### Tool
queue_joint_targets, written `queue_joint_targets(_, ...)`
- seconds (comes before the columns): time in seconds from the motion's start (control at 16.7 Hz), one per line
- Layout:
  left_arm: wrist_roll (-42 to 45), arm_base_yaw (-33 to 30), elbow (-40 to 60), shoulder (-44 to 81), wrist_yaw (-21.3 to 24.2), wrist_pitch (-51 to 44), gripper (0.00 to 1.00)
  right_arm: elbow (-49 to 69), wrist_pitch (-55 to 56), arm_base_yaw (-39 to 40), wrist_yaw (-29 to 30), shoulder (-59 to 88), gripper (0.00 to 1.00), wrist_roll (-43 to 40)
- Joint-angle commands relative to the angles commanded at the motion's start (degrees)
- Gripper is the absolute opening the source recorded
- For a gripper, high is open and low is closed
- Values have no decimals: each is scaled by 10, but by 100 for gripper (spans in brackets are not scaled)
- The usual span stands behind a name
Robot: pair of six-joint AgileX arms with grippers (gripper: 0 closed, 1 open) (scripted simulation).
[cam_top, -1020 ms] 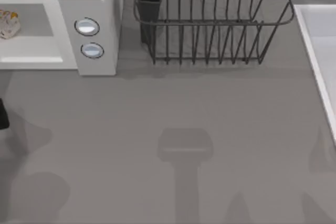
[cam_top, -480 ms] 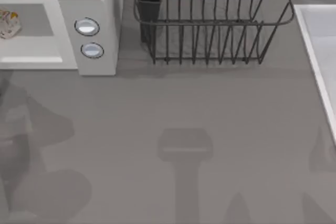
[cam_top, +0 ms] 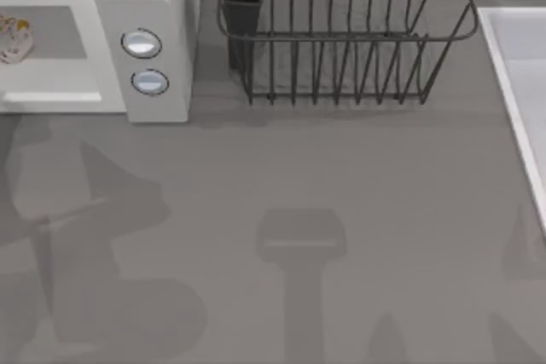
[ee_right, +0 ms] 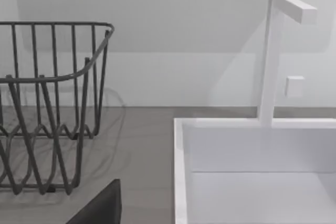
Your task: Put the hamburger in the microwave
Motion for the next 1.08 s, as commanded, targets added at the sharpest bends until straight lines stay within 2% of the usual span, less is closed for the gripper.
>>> queue_joint_targets(0.3,2,4,5,-59,5,-106,100,0,0,0,0,0,100,0)
queue_joint_targets(0.72,12,11,-12,-118,39,-255,100,0,0,0,0,0,100,0)
queue_joint_targets(1.08,14,12,-20,-133,50,-294,100,0,0,0,0,0,100,0)
